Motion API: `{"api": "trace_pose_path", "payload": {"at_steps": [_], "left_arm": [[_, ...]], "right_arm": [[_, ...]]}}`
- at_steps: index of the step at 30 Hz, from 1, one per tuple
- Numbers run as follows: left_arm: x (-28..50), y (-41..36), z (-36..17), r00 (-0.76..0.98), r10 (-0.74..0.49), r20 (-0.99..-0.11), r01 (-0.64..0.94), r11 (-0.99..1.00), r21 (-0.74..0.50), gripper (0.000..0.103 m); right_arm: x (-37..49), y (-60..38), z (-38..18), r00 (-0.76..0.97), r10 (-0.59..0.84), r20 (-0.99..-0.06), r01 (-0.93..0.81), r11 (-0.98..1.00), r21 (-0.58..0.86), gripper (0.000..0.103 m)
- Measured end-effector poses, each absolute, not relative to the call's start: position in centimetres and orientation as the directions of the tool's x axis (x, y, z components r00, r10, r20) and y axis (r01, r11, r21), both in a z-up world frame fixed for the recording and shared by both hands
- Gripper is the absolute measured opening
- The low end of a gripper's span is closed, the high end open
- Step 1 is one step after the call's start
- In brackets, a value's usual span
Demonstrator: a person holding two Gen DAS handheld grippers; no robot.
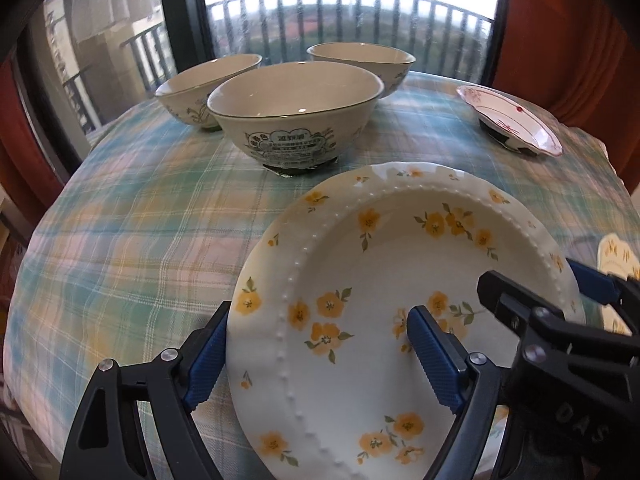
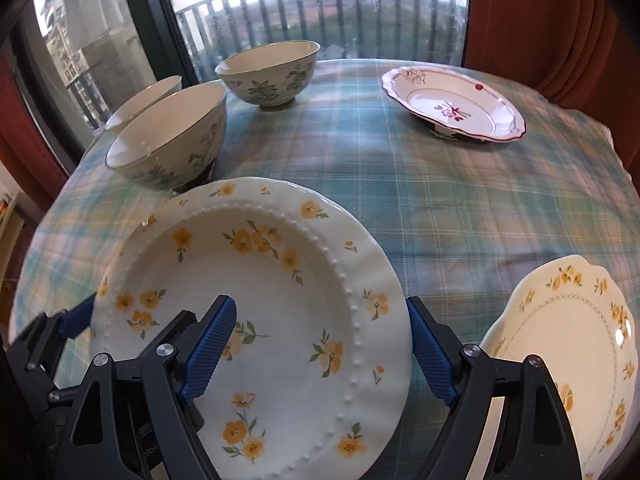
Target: Organize plates and bowls
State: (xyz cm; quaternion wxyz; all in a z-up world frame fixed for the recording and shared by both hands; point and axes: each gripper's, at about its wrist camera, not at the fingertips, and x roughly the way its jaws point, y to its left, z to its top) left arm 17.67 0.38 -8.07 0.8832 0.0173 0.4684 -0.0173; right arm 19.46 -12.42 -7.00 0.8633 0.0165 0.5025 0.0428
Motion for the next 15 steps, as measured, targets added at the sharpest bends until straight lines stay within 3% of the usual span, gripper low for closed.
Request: {"api": "trace_pose_path", "payload": {"at_steps": [5, 11, 15], "left_arm": [[17.9, 1.0, -8.4, 0.553, -0.051, -0.831, 0.057, 0.998, -0.024, 0.087], [17.7, 1.3, -8.4, 0.551, -0.078, -0.831, 0.075, 0.996, -0.044, 0.087], [17.7, 1.3, -8.3, 0.548, -0.079, -0.833, 0.076, 0.996, -0.044, 0.086]], "right_arm": [[19.4, -12.5, -7.2, 0.496, 0.071, -0.865, -0.053, 0.997, 0.051, 0.078], [20.5, -13.0, -8.0, 0.494, 0.048, -0.868, -0.035, 0.999, 0.036, 0.064], [20.4, -12.9, -8.0, 0.502, 0.039, -0.864, -0.025, 0.999, 0.031, 0.064]]}}
